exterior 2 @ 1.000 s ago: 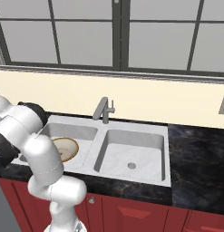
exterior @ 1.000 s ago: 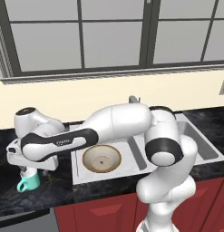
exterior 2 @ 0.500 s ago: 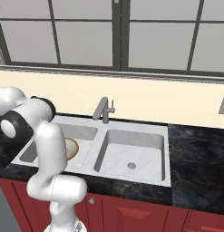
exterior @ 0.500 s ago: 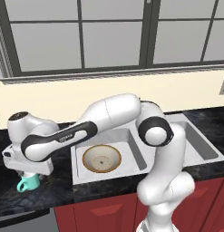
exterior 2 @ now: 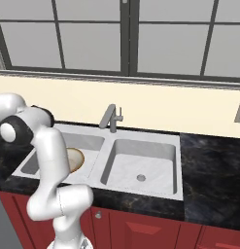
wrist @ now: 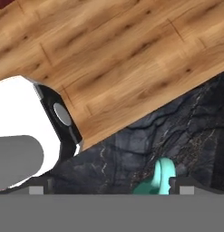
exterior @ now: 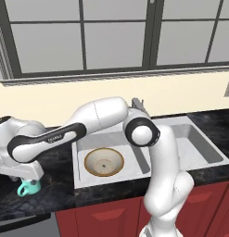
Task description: Place the bowl in the left basin and the mug in the right basin of the sink.
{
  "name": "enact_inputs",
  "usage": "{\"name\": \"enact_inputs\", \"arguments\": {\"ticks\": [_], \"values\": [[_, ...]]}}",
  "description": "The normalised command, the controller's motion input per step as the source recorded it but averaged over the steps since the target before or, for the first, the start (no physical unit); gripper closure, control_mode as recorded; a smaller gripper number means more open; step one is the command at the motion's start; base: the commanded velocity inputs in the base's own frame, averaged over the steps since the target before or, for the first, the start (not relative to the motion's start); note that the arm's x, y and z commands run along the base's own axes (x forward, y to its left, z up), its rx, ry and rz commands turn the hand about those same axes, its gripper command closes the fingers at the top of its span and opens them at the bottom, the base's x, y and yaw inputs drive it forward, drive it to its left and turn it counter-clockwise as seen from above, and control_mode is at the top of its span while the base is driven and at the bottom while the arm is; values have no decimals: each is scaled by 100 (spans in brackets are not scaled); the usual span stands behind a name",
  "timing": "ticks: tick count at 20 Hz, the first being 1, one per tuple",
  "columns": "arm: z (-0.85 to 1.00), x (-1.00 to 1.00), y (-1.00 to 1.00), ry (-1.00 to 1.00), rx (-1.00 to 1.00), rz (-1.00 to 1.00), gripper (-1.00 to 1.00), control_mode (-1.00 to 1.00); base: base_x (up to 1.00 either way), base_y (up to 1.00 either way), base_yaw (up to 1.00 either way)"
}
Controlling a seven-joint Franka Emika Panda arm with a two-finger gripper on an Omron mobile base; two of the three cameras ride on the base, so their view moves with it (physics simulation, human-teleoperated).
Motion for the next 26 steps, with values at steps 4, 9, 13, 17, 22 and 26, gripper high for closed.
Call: {"name": "enact_inputs", "arguments": {"ticks": [4, 9, 13, 17, 22, 26], "values": [[-12, 6, 0, -6, 0, 0, -100, -100, 0, 0, 0], [-22, 24, 0, -5, 0, 0, -100, -100, 0, 0, 0], [-22, 18, 0, -5, 1, 0, -100, -100, 0, 0, 0], [-9, 0, 0, 0, 7, 0, -100, -100, 0, 0, 0], [-15, 11, 0, -4, 7, 0, -100, -100, 0, 0, 0], [-23, 16, 0, -11, 6, 0, -100, -100, 0, 0, 0]]}}
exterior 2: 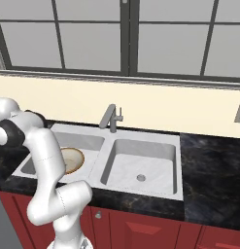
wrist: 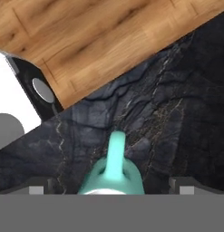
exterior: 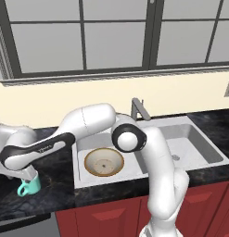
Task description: Place the bowl in the left basin and the mug in the right basin of the sink.
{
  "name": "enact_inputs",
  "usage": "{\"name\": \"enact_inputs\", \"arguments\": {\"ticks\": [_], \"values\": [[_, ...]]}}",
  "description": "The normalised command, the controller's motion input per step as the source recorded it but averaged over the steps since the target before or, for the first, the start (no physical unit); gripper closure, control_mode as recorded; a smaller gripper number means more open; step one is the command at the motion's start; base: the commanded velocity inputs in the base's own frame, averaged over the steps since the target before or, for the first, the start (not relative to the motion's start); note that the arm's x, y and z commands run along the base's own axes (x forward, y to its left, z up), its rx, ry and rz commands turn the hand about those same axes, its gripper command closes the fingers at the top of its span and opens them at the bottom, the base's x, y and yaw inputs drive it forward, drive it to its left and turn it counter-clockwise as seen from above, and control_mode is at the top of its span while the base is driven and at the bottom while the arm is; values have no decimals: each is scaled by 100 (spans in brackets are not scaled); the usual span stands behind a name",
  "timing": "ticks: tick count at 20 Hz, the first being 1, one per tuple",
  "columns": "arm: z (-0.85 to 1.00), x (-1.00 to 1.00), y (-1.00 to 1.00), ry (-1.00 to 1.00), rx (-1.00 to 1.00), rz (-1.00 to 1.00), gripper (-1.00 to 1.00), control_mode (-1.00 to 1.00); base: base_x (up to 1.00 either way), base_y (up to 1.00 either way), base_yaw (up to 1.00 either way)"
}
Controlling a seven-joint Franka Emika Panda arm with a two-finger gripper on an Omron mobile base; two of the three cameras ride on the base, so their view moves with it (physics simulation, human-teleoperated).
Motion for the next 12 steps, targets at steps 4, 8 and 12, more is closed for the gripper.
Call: {"name": "enact_inputs", "arguments": {"ticks": [4, 8, 12], "values": [[-15, 12, 1, -6, 3, 0, -100, -100, 0, 0, 0], [-9, 7, 4, 0, 2, 0, -100, -100, 0, 0, 0], [-2, -9, 4, 3, 0, -1, -100, -100, 0, 0, 0]]}}
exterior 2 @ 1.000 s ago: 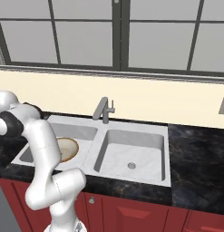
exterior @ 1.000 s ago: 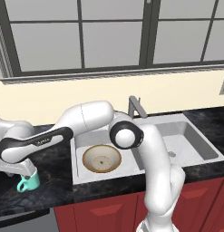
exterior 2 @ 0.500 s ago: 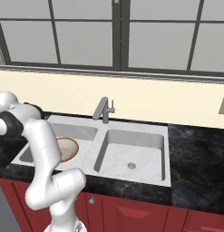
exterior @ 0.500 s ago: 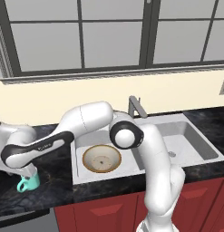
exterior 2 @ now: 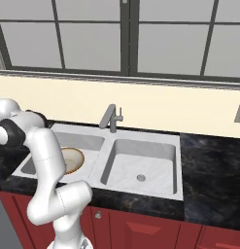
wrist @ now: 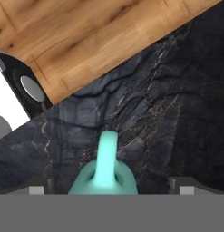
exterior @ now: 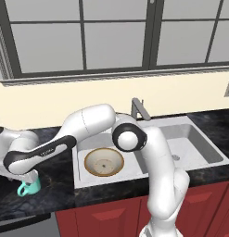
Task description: Place the bowl in the left basin and the mug in the right basin of the sink.
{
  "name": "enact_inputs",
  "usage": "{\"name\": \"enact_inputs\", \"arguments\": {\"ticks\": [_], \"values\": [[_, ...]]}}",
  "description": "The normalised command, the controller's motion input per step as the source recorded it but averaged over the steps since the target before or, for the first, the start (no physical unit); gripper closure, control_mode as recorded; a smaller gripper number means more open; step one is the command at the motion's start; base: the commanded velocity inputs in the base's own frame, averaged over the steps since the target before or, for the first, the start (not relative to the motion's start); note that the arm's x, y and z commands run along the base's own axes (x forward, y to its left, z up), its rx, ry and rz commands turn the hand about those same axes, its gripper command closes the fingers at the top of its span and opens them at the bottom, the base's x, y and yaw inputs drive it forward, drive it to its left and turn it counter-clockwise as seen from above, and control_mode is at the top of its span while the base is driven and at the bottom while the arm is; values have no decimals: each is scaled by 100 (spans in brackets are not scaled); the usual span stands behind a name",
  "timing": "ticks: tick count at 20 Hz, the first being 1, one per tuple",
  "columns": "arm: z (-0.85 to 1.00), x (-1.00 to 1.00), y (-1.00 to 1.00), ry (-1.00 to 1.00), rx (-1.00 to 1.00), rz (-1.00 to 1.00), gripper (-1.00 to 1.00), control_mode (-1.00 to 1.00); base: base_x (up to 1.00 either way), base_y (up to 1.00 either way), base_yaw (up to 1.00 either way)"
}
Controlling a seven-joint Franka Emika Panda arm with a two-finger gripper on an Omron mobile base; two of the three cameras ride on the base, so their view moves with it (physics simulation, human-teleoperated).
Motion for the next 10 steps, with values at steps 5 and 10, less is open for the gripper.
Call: {"name": "enact_inputs", "arguments": {"ticks": [5, 10], "values": [[-1, -15, 6, 4, 0, -3, -100, -100, 0, 0, 0], [-5, -12, 1, 0, 0, -4, -100, -100, 0, 0, 0]]}}
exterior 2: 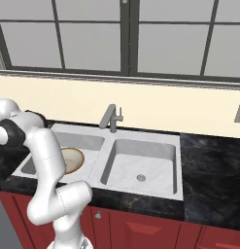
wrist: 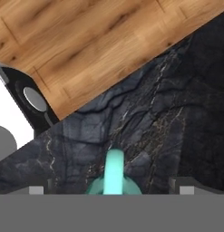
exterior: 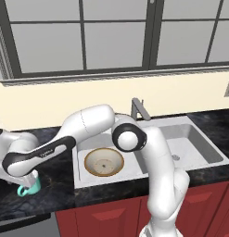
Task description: Place the bowl in the left basin and the mug in the right basin of the sink.
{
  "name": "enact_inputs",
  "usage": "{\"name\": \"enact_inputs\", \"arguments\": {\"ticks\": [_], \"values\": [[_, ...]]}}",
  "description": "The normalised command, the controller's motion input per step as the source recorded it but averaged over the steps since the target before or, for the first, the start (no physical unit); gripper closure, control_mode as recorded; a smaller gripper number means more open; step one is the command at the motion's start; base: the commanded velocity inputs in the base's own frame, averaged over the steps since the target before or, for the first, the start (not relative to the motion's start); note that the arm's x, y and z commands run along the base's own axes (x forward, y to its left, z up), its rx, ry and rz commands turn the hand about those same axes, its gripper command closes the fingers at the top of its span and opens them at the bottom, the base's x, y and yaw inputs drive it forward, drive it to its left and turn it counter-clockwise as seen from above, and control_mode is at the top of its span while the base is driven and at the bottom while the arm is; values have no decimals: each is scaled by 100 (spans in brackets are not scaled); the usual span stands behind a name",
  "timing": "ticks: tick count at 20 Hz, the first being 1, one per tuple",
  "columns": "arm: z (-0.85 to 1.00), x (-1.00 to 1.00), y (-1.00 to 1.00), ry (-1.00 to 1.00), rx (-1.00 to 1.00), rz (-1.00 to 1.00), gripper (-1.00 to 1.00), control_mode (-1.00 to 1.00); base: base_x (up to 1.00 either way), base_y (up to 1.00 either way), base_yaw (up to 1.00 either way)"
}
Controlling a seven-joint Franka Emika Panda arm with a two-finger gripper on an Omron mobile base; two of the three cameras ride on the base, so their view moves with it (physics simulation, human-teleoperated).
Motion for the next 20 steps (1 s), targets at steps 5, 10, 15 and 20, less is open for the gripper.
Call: {"name": "enact_inputs", "arguments": {"ticks": [5, 10, 15, 20], "values": [[-16, -1, 0, 0, 0, -3, -100, -100, 0, 0, 0], [-17, 0, -5, 0, 0, -1, -100, -100, 0, 0, 0], [-10, 5, -6, 0, 0, 0, -100, -100, 0, 0, 0], [-12, 0, -5, 0, 0, 0, -100, -100, 0, 0, 0]]}}
